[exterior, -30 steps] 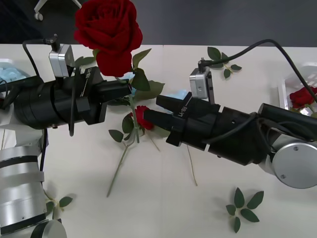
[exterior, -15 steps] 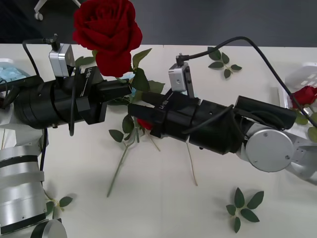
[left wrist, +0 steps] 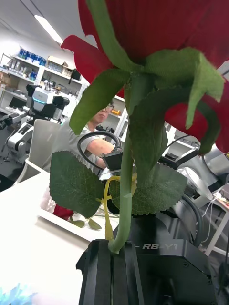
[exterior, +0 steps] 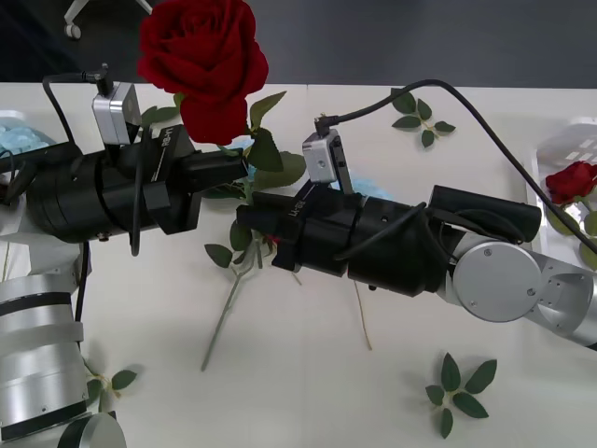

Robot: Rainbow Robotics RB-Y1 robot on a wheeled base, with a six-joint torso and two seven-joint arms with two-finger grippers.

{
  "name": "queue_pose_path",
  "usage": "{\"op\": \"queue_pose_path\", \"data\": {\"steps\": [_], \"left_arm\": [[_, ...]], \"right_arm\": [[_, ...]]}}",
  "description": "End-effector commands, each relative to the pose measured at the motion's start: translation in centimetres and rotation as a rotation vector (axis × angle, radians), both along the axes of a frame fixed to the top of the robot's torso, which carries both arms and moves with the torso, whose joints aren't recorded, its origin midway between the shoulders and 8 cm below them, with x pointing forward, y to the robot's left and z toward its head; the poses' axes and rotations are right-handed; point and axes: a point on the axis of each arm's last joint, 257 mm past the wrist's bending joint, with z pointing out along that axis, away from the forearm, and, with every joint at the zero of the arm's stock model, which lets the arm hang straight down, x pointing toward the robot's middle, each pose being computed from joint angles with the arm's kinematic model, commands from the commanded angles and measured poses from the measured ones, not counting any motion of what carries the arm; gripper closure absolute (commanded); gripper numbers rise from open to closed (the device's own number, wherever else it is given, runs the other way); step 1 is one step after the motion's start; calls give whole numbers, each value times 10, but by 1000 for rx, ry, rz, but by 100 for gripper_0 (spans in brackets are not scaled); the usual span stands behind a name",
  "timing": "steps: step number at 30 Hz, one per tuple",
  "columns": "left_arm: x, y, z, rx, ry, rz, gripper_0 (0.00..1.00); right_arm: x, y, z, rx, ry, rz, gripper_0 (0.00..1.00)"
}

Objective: Put the red flowers into the right box and the blue flowers into the left box

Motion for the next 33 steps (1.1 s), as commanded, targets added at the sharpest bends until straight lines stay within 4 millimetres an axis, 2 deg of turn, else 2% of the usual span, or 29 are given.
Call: {"op": "queue_pose_path", "data": {"steps": [1,10,11,12,13,14,15,23,30,33], "left_arm": [[-4,-6,9,25,-110,-4,100],[-4,-6,9,25,-110,-4,100],[-4,-6,9,25,-110,-4,90],[-4,-6,9,25,-110,-4,54],[-4,-6,9,25,-110,-4,35],[-4,-6,9,25,-110,-4,7],[-4,-6,9,25,-110,-4,0],[-4,-6,9,25,-110,-4,0],[-4,-6,9,25,-110,-4,0],[-4,-6,9,25,-110,-4,0]], "right_arm": [[-1,-1,13,-6,-61,6,100],[1,-3,15,3,-52,-3,100],[2,-4,15,4,-50,-4,100],[1,-4,15,2,-51,-2,100],[2,-5,15,1,-51,-5,100],[2,-6,16,2,-53,-6,100],[2,-7,17,4,-51,-7,100],[0,-20,20,-3,-39,-16,100],[6,-64,26,-62,-18,-59,100],[12,-91,32,-82,-2,-105,100]]}}
